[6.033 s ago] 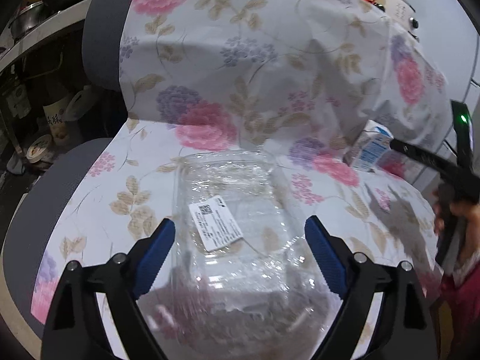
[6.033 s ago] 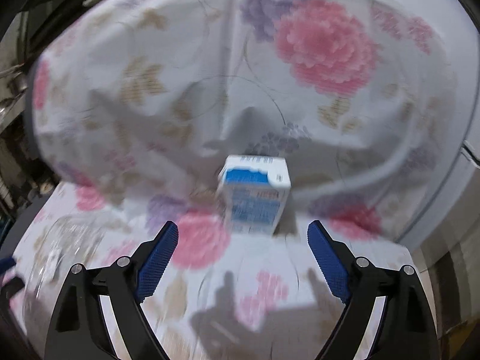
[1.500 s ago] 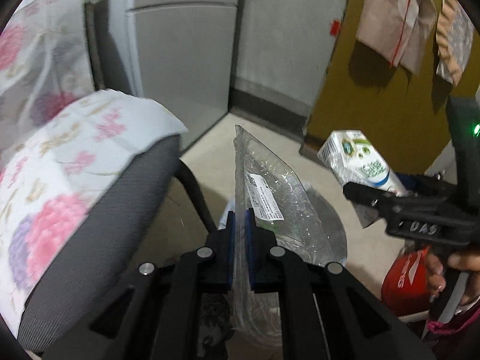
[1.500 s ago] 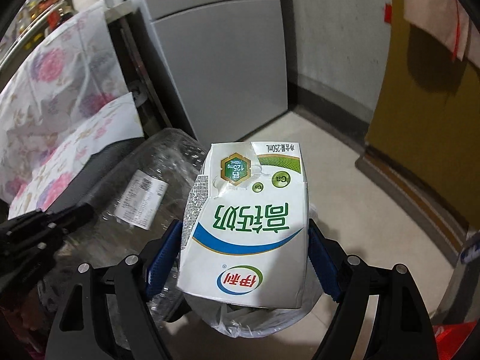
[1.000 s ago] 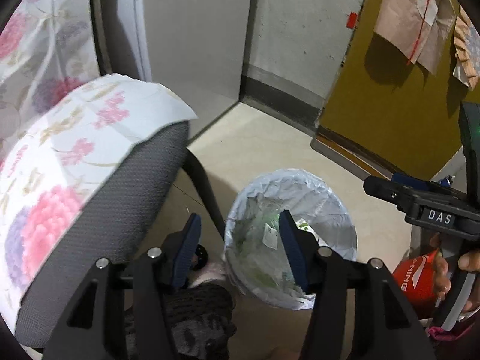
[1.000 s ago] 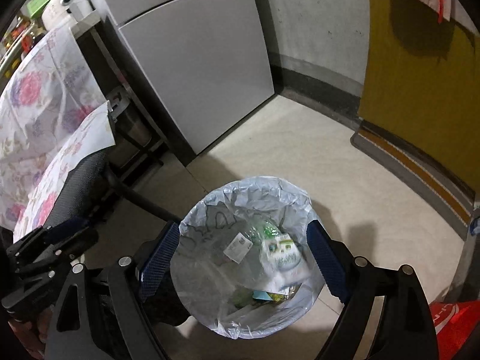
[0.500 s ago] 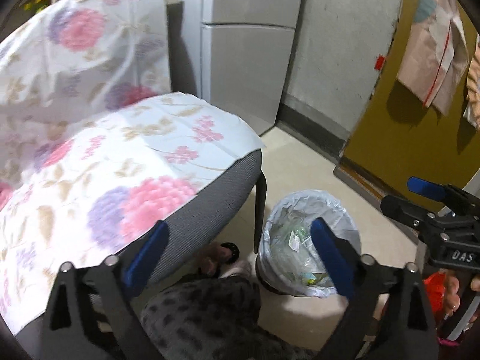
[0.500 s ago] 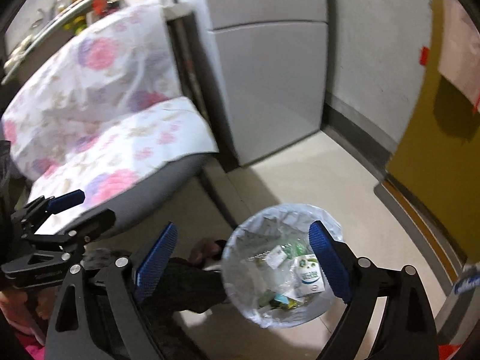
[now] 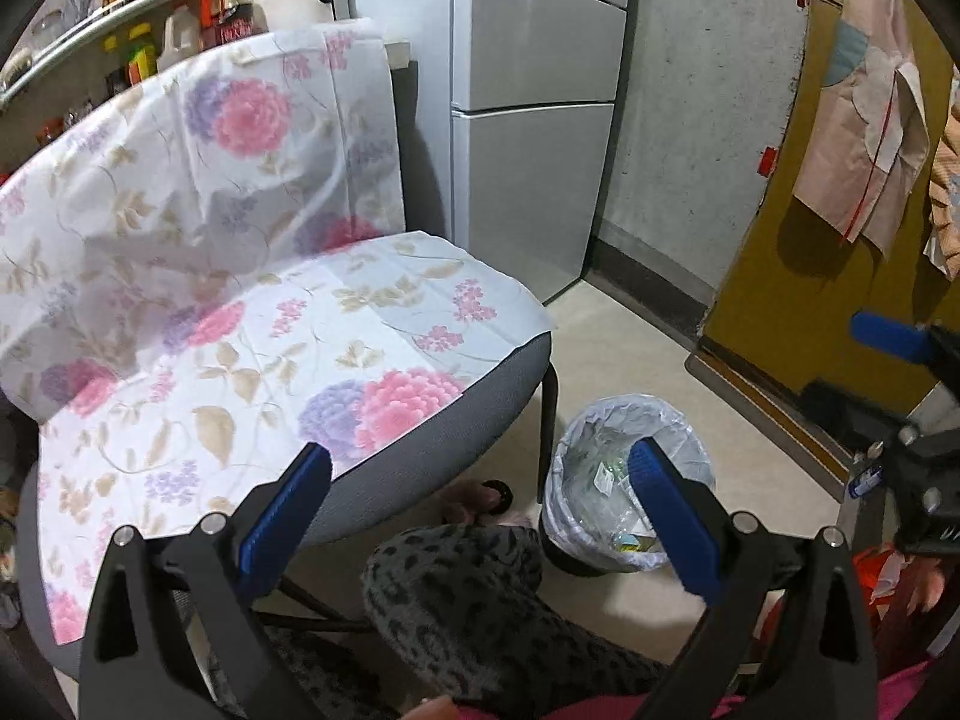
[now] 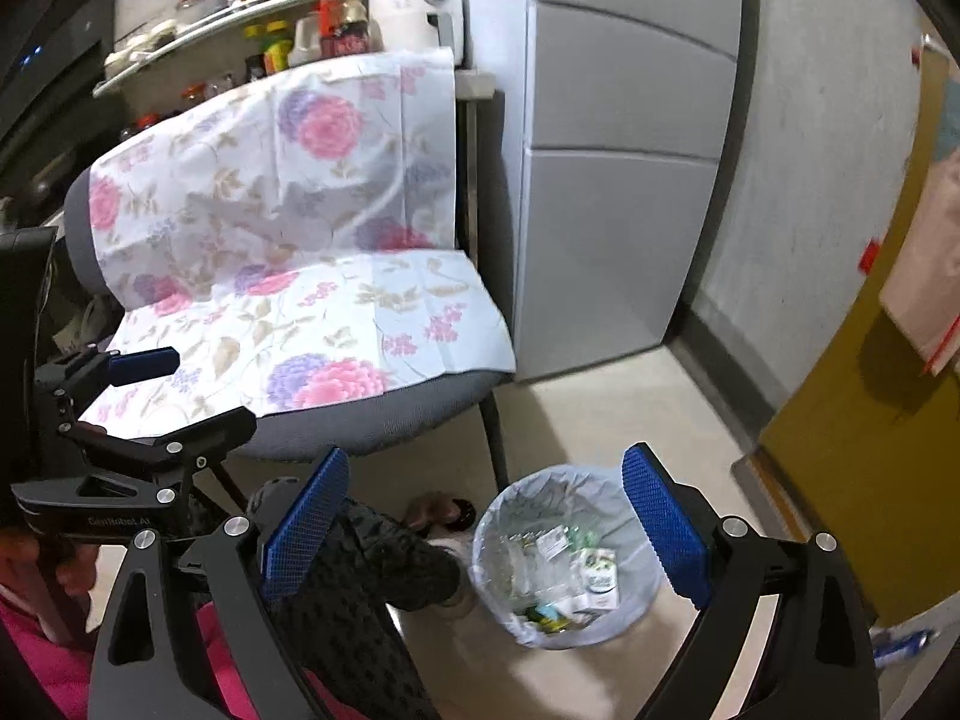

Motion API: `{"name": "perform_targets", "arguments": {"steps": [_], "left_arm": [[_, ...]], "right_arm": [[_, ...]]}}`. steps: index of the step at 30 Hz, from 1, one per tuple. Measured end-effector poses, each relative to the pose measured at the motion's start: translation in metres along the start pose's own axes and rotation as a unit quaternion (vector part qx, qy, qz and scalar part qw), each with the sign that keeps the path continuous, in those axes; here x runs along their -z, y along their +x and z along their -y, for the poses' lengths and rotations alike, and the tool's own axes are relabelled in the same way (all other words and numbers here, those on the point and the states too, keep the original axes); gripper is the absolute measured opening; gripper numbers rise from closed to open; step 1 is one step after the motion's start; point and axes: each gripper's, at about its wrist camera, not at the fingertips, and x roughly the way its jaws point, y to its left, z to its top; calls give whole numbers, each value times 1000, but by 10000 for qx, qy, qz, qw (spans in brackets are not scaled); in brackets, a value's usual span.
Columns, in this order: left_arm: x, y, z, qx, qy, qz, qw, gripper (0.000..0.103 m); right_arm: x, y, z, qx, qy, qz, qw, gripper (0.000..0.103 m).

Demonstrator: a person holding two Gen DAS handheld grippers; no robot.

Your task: Collect trash

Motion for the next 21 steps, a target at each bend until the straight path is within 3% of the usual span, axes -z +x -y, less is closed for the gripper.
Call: {"name": "perform_targets", "arguments": {"steps": [10,21], "left_arm": [[-1,-51,1,-176,66,222,9996,96],[2,-52,-14,-305,-157,158,9993,96]], "right_arm": [[-4,-31,-4,-55,-215,197,9996,92],[-3,-34,-9,-42,-311,253,9992,92]]}}
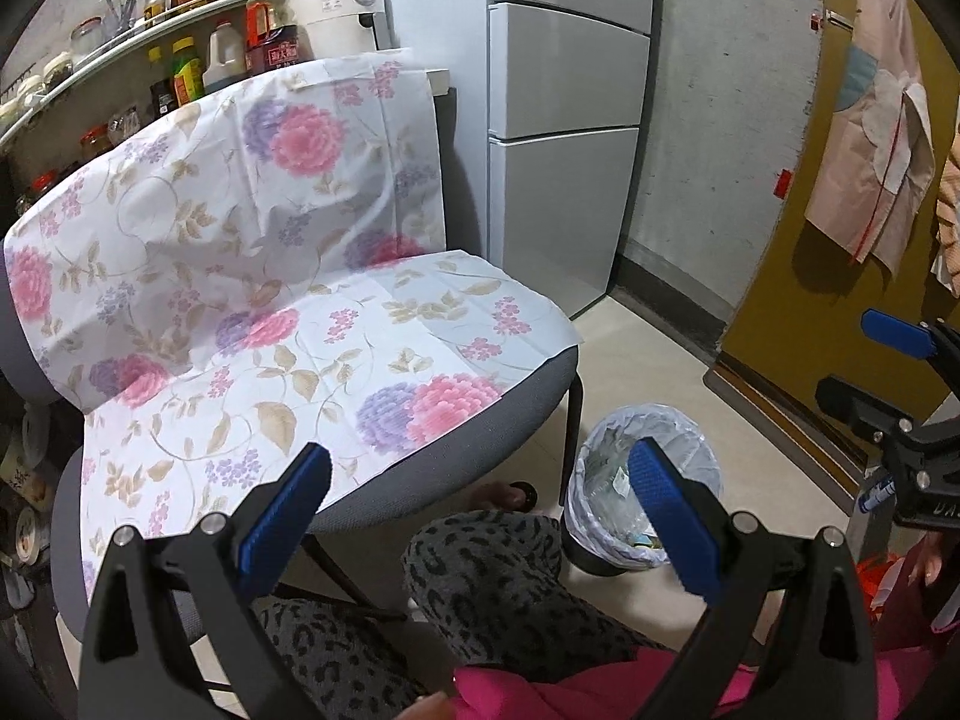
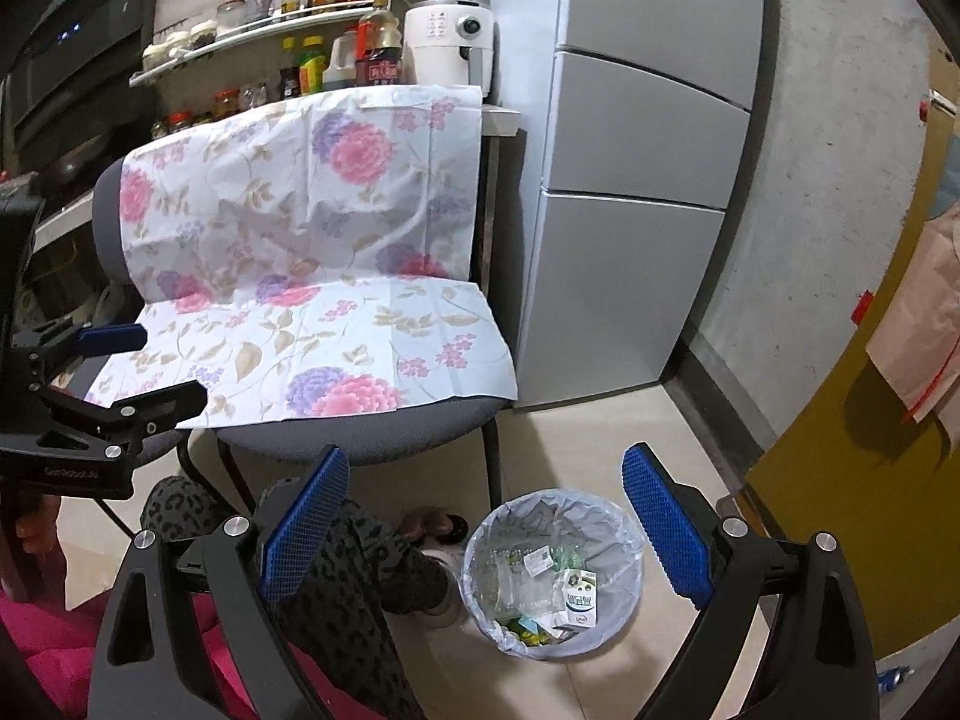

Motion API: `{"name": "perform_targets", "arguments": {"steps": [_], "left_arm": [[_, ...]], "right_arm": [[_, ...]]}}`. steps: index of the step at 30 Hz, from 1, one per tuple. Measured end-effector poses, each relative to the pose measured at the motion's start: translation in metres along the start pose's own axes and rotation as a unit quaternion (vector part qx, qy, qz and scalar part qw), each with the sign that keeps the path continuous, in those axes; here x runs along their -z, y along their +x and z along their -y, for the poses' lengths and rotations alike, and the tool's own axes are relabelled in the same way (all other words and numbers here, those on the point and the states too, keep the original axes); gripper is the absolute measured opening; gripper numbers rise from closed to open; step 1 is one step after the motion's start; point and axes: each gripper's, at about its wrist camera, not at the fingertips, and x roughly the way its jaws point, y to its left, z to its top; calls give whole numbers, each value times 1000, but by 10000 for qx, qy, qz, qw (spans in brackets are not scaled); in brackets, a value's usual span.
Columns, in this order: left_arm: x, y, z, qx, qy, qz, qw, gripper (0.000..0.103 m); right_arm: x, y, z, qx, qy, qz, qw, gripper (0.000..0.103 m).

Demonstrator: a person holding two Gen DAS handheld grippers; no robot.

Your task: Collect trash

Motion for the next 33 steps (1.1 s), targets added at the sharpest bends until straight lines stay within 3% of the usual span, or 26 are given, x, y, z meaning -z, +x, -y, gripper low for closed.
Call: {"name": "perform_targets", "arguments": {"steps": [33], "left_arm": [[-1,-6,-4,-84,-10,80,9999,96]], "right_arm": [[-2,10,8,70,44,-79,9999,92]]}}
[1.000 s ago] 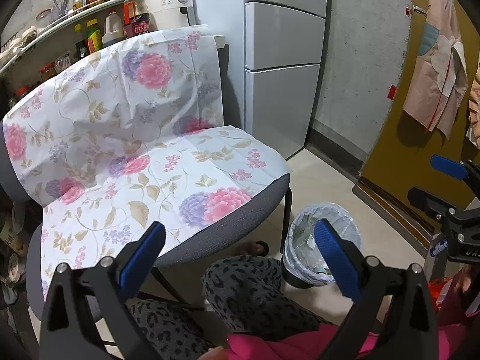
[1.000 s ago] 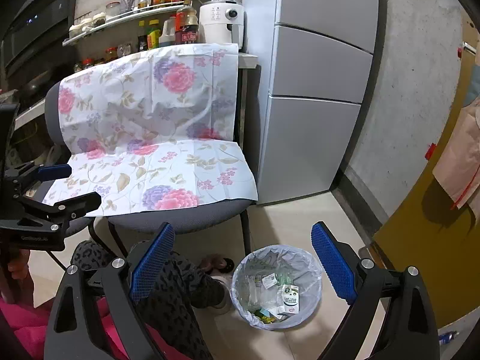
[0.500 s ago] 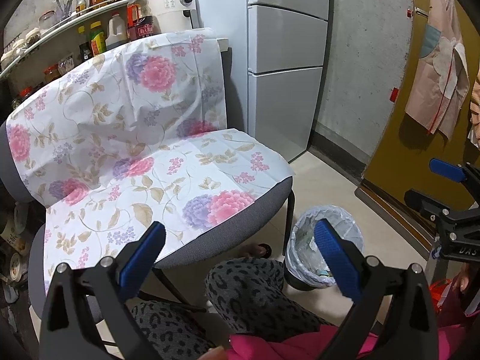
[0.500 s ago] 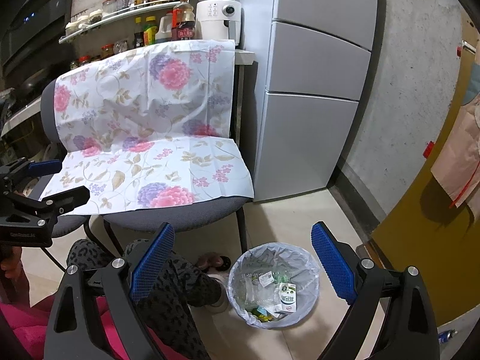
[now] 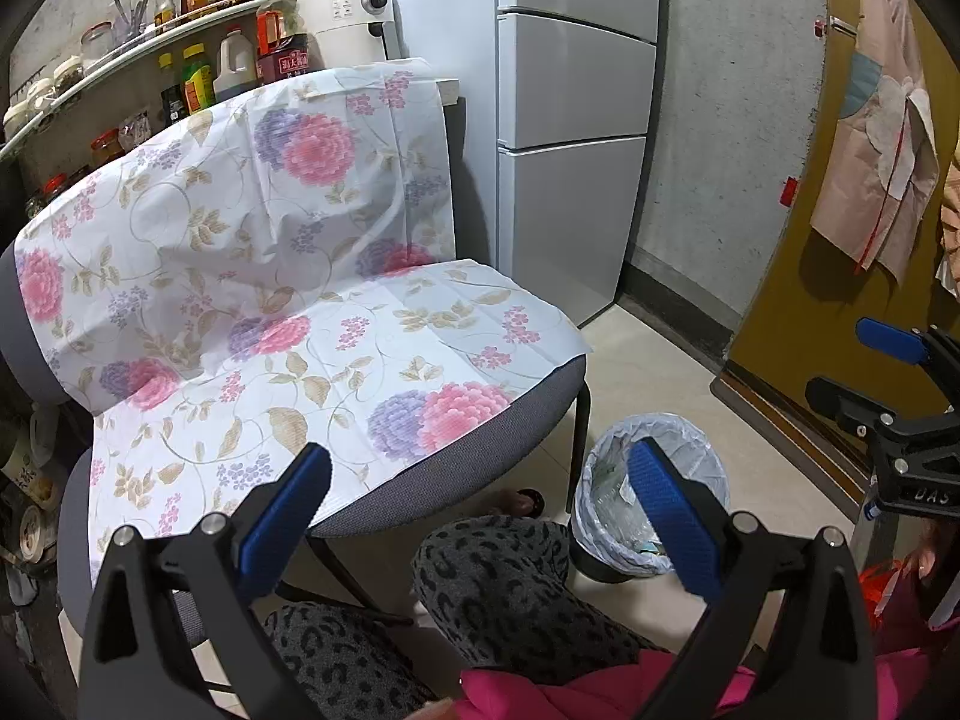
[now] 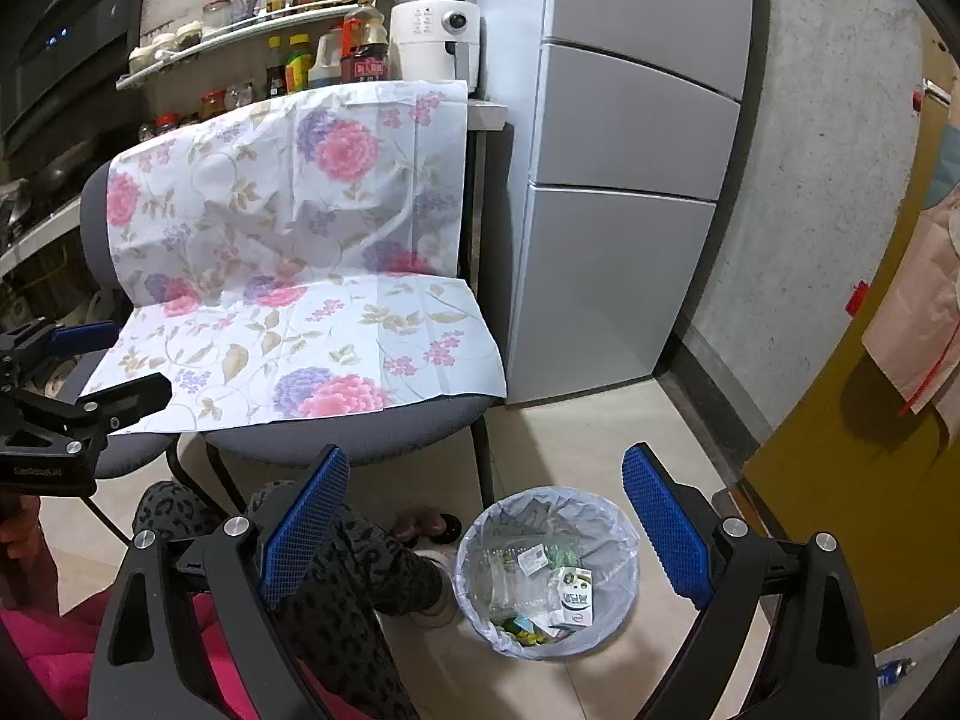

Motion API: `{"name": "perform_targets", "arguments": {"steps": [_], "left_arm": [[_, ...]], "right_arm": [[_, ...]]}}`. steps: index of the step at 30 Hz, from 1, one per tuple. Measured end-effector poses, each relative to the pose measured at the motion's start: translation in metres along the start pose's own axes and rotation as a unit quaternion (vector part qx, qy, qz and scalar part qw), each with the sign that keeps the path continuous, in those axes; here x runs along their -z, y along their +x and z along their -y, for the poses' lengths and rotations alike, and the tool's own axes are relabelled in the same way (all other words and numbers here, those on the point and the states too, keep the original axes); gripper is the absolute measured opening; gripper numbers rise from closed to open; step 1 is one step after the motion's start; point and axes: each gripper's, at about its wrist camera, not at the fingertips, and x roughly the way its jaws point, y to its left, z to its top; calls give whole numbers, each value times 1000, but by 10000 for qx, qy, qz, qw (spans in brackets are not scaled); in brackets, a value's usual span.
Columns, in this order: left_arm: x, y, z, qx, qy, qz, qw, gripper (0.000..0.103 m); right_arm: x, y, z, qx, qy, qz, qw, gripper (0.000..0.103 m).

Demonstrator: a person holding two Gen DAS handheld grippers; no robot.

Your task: Collect trash

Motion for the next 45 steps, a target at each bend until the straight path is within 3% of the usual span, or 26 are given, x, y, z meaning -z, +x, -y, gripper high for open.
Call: {"name": "perform_targets", "arguments": {"steps": [38,45], "left_arm": [[1,-6,-1,-8,-32,74,10000,96],[-1,-12,-4,5,-77,266,9996,96]], "right_arm": [[-1,3,2,65,67,-2,10000,92],[-1,3,1,55,66,-6,10000,92]]}}
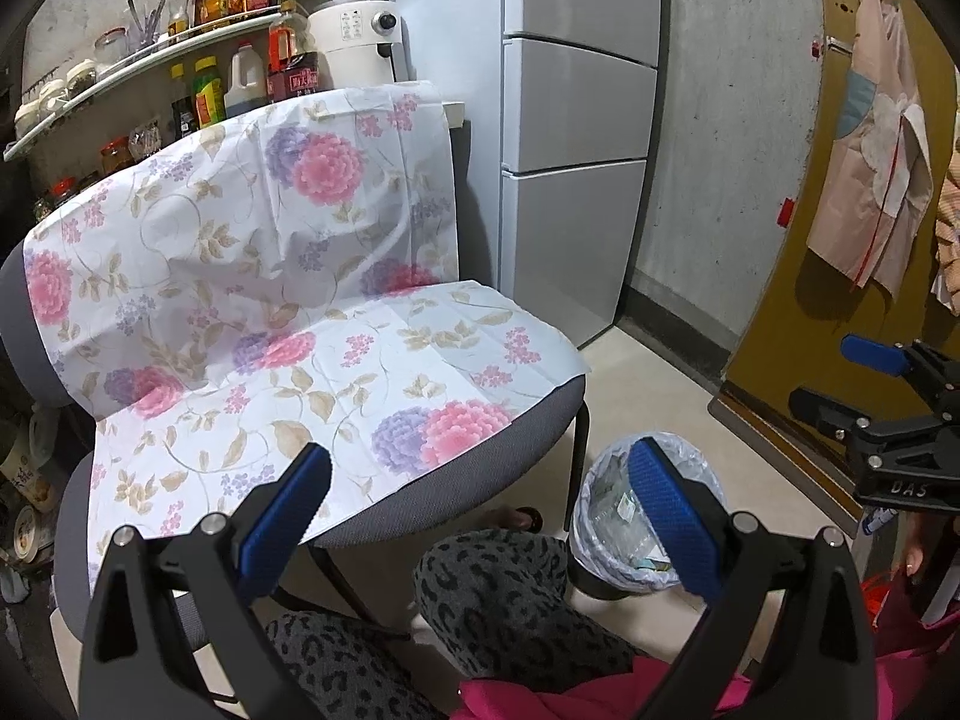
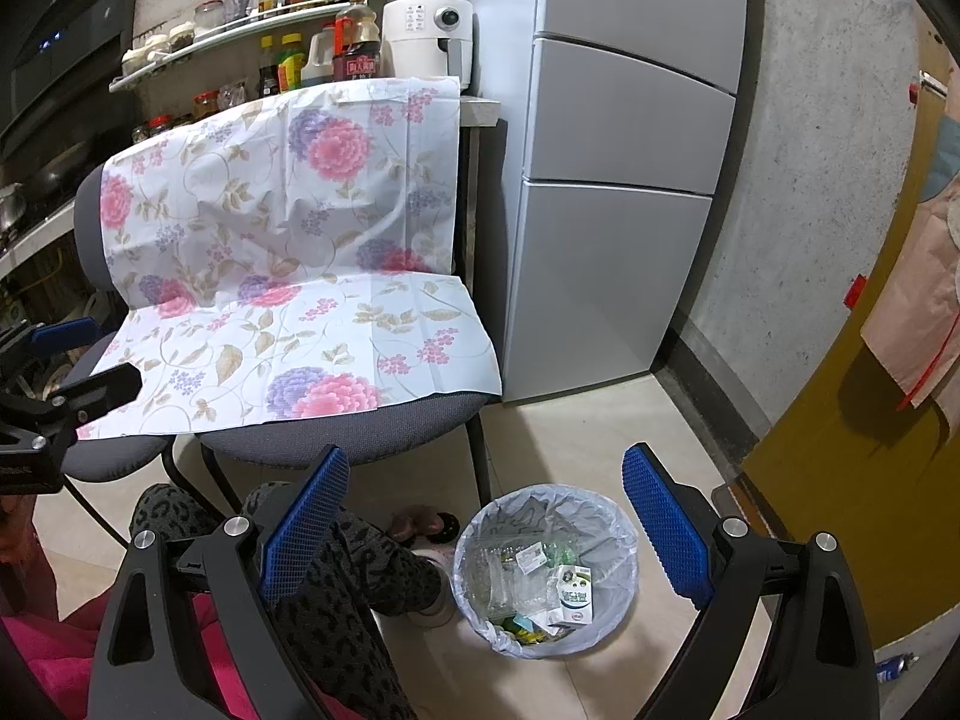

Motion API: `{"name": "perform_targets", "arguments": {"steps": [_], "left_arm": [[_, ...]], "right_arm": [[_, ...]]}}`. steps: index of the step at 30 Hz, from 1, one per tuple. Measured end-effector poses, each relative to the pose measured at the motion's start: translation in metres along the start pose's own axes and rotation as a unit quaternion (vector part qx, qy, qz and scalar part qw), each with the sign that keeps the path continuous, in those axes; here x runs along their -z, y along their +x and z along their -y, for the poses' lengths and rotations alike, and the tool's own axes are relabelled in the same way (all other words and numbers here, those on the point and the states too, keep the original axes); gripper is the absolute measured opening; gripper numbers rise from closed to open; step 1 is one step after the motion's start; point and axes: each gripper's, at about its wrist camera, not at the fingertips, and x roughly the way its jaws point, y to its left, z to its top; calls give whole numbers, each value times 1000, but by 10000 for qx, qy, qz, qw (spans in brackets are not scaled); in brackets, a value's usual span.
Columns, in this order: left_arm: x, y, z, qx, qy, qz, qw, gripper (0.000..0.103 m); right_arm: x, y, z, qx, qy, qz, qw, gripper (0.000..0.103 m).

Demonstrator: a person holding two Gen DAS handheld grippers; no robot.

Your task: Collect trash

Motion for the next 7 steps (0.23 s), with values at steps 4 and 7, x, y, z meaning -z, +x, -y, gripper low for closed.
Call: {"name": "perform_targets", "arguments": {"steps": [4,7], "left_arm": [[2,8,-5,-25,-120,-170,9998,96],[7,22,-20,-54,-294,-336,9990,96]], "right_arm": [[3,7,-7,-73,-23,-57,10000,92],[5,21,-15,-154,-72,-200,9997,92]]}}
